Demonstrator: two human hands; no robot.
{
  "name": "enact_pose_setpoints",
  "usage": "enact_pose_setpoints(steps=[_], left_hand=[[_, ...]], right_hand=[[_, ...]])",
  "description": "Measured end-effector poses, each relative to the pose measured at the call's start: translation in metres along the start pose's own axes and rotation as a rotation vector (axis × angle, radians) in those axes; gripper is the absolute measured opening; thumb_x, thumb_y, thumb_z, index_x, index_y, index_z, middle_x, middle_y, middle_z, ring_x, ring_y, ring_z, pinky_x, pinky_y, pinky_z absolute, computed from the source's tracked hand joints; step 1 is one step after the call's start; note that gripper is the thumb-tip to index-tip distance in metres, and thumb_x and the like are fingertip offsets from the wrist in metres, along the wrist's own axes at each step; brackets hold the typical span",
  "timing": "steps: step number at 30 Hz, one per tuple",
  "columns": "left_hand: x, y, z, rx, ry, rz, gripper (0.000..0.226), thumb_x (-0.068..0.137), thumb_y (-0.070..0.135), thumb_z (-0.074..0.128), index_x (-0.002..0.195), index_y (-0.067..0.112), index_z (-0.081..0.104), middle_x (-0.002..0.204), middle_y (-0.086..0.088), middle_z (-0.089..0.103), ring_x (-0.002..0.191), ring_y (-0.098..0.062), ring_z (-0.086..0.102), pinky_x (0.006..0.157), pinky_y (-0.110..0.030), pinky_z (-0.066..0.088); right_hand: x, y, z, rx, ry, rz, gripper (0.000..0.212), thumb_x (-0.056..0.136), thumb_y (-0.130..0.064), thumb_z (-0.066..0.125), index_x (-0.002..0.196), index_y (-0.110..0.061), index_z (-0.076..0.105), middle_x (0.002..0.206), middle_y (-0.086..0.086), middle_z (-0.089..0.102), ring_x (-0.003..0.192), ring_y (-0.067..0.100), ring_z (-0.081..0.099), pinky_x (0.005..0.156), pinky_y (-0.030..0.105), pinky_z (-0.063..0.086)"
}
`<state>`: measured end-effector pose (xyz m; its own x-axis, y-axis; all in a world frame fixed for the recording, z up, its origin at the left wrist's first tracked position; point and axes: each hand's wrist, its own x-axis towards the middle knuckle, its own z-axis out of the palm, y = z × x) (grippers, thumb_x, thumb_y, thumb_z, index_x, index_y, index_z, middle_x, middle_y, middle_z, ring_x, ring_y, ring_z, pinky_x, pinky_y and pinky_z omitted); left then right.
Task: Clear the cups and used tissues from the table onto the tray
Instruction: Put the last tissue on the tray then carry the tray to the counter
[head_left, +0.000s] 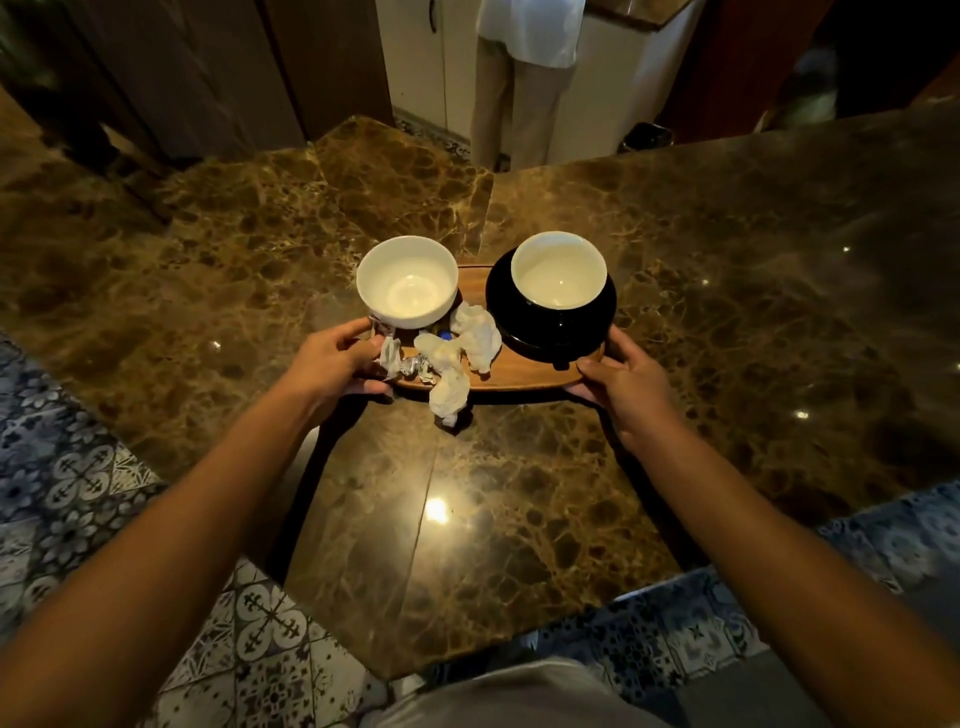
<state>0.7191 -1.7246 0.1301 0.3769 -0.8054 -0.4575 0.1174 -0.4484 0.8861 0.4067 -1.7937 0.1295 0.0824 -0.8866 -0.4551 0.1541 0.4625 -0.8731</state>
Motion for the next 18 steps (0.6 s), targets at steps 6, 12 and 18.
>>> enact_pose_setpoints(steps=[6,12,18], left_hand=[[0.009,-0.002,-0.009,0.102,-0.07,-0.047,0.05,0.102,0.006,0.058,0.15,0.009,0.046,0.087,-0.02,0.069,0.055,-0.014,0.072,0.051,-0.026,0.061],[0.017,0.005,-0.011,0.185,-0.097,-0.062,0.046,0.102,0.013,0.06,0.147,0.015,0.051,0.074,-0.012,0.072,0.046,-0.013,0.068,0.041,-0.022,0.053],[0.018,0.005,-0.01,0.224,-0.096,-0.058,0.048,0.104,0.013,0.056,0.152,0.015,0.045,0.054,-0.006,0.066,0.038,-0.011,0.057,0.038,-0.02,0.047]], right_hand=[[0.003,0.006,0.003,-0.073,0.032,0.027,0.069,0.094,0.005,0.064,0.153,-0.02,0.04,0.1,0.001,0.075,0.095,0.02,0.076,0.076,0.033,0.064],[0.008,0.004,0.002,-0.135,0.028,0.035,0.067,0.094,0.003,0.065,0.153,-0.019,0.042,0.103,0.001,0.073,0.096,0.022,0.076,0.081,0.035,0.064],[0.015,-0.001,0.001,-0.254,-0.002,0.046,0.068,0.094,0.003,0.064,0.154,-0.018,0.039,0.115,0.019,0.071,0.08,0.028,0.078,0.07,0.032,0.065]])
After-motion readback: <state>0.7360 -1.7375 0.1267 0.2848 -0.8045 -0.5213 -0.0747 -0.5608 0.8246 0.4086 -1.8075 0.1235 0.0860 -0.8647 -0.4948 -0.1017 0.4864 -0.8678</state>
